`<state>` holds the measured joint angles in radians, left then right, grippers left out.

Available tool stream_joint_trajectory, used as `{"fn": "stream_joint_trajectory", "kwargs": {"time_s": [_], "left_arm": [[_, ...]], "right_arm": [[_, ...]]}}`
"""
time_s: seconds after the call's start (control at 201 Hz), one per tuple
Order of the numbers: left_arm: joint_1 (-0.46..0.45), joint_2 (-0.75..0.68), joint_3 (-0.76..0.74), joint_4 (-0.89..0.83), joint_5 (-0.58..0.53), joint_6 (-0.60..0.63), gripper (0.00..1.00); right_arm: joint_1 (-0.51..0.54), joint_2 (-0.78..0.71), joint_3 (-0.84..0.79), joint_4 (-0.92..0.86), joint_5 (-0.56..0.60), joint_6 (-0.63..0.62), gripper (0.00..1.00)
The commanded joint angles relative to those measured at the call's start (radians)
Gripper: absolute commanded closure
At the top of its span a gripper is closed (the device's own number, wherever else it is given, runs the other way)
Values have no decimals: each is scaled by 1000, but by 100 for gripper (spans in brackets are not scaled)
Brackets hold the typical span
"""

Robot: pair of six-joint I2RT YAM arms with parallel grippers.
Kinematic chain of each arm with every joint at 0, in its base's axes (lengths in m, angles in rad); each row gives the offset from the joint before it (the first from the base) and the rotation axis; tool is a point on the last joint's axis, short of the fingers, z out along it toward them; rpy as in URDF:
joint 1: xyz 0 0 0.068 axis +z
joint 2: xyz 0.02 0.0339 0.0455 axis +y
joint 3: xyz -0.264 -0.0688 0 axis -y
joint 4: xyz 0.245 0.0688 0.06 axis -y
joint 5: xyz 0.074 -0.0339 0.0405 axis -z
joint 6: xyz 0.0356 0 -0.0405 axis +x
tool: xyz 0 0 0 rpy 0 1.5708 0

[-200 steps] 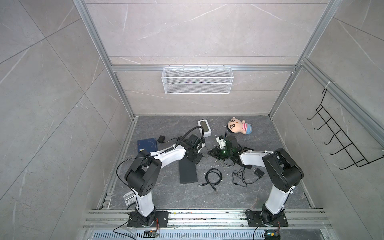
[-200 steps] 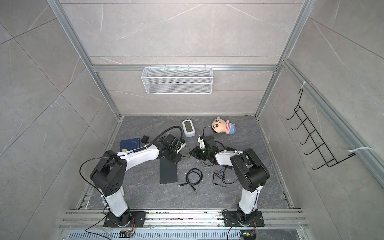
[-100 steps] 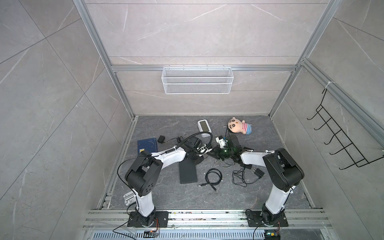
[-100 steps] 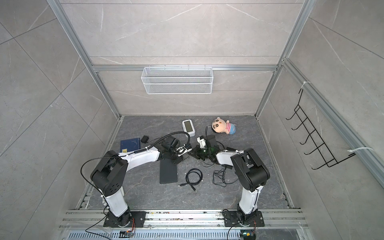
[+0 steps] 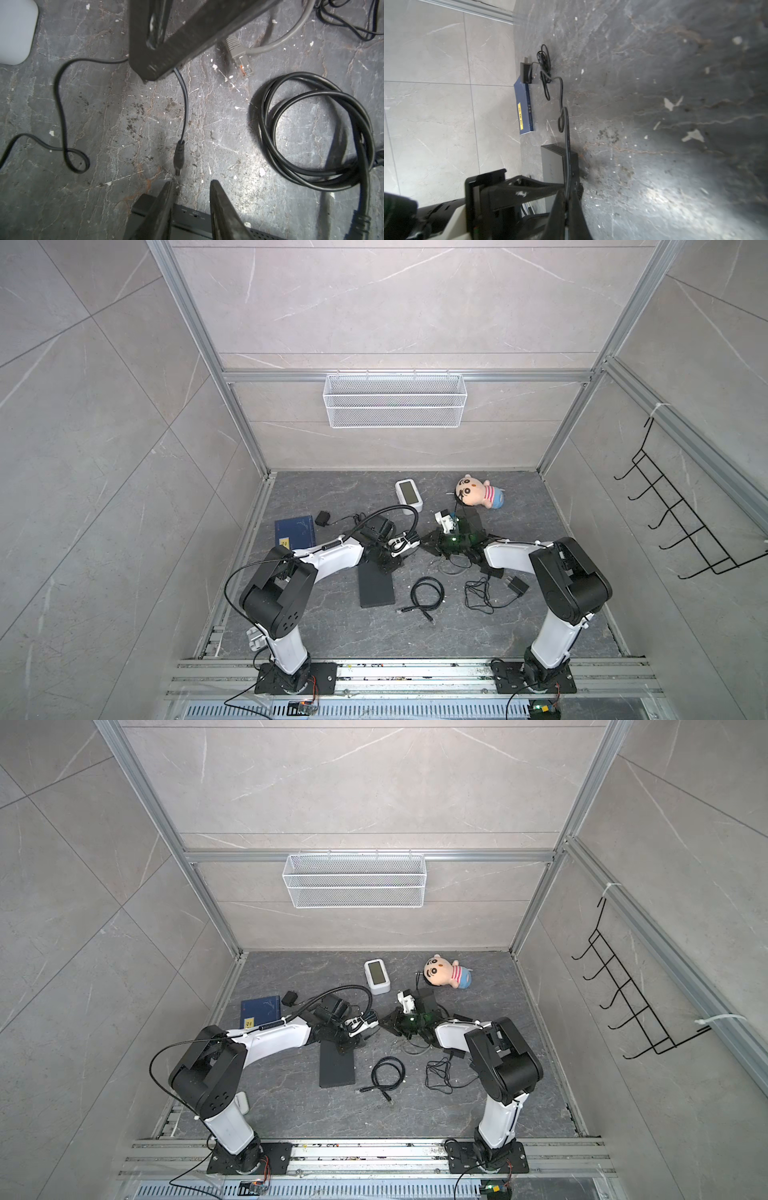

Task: Insert the plug into the switch port

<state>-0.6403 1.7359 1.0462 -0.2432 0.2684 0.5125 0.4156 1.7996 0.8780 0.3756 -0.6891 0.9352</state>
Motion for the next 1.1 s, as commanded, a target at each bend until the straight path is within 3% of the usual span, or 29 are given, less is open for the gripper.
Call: {"fn": "stream_joint_trajectory", "kwargs": {"time_s": [0.0,0.259,0.398,0.722,0.941,1.095], "left_arm": [[4,-15,-1,57,-23,3,66],[10,1,8,98,-9,-19,66],[13,4,5,90,-9,-14,72],[34,-45,-60,132,-8,-19,70],[41,-52,-67,148,24,-34,78],[42,-56,-71,169,65,-48,73]], "right_arm": [[-3,-38,-22,65,-41,47,93],[-3,-48,-37,100,-65,78,93],[-3,-46,-41,112,-69,78,93],[-5,-36,-39,133,-76,118,93],[-3,-30,-43,152,-83,130,93],[-3,-23,-41,149,-84,128,93]]}}
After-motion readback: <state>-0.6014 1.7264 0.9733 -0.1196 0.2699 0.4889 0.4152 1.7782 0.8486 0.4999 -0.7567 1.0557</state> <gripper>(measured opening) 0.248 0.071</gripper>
